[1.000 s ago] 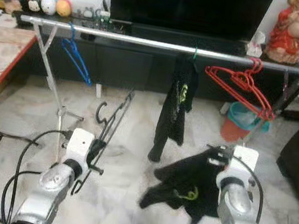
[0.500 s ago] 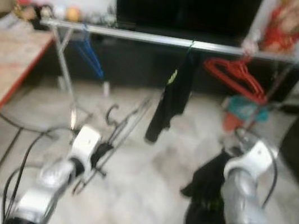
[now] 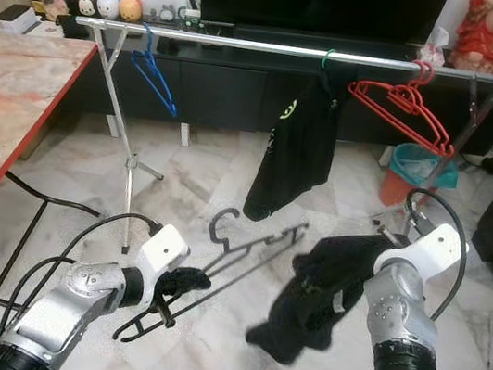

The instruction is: Hang hanger

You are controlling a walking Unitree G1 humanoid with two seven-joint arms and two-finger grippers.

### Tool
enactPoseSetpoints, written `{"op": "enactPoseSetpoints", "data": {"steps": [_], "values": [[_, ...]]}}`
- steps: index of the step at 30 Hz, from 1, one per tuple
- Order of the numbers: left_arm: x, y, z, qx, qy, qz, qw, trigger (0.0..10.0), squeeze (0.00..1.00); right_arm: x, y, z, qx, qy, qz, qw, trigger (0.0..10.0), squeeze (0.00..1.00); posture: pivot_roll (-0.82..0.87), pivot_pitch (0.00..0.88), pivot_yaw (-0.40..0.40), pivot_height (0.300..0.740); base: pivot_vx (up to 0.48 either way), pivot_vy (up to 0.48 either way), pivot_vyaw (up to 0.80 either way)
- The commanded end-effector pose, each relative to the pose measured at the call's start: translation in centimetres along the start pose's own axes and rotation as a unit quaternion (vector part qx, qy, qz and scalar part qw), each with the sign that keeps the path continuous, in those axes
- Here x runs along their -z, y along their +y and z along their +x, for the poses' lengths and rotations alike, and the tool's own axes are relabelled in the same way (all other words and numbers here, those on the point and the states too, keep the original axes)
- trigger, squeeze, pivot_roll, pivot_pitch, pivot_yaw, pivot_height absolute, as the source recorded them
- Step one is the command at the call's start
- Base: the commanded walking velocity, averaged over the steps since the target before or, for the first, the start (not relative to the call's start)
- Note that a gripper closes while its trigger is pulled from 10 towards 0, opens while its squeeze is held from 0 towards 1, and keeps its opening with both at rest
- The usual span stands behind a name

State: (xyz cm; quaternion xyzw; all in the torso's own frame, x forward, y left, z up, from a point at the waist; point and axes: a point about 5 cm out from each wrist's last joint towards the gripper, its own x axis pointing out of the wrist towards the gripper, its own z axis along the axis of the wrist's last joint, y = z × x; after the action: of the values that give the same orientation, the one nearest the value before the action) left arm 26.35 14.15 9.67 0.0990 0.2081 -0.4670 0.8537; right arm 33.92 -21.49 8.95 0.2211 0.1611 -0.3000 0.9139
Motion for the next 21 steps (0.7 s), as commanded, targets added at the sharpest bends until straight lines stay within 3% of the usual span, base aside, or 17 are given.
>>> {"op": "enactPoseSetpoints", "data": {"steps": [1, 7, 11, 17, 21], "values": [[-0.8, -0.6, -0.2, 0.034, -0.004, 0.002, 0.999, 10.0, 0.0, -1.1, 1.0, 0.0, -0.005, -0.018, 0.008, 1.0, 10.0, 0.0, 0.05, 0.0, -0.002, 0.74, 0.0, 0.0, 0.0], [-1.5, -1.4, -1.1, 0.095, 0.014, 0.019, 0.995, 10.0, 0.0, -1.0, 1.4, 0.0, -0.005, -0.018, 0.002, 1.0, 10.0, 0.0, 0.06, 0.0, -0.004, 0.74, 0.0, 0.0, 0.0], [-1.7, -2.9, -2.5, 0.172, 0.036, 0.042, 0.984, 10.0, 0.0, -0.9, 1.3, 0.1, 0.001, -0.019, 0.004, 1.0, 10.0, 0.0, 0.06, 0.0, -0.003, 0.74, 0.0, 0.0, 0.0], [-2.6, -3.2, -2.4, 0.186, 0.033, 0.049, 0.981, 10.0, 0.0, -1.2, 1.6, 0.1, -0.002, -0.022, 0.01, 1.0, 10.0, 0.0, 0.06, 0.0, 0.001, 0.74, 0.0, 0.0, 0.0], [-3.3, -3.5, -1.7, 0.19, 0.023, 0.047, 0.98, 10.0, 0.0, -2.0, 3.1, -0.2, -0.022, -0.035, -0.011, 0.999, 10.0, 0.0, 0.05, 0.0, 0.001, 0.74, 0.0, 0.0, 0.0]]}}
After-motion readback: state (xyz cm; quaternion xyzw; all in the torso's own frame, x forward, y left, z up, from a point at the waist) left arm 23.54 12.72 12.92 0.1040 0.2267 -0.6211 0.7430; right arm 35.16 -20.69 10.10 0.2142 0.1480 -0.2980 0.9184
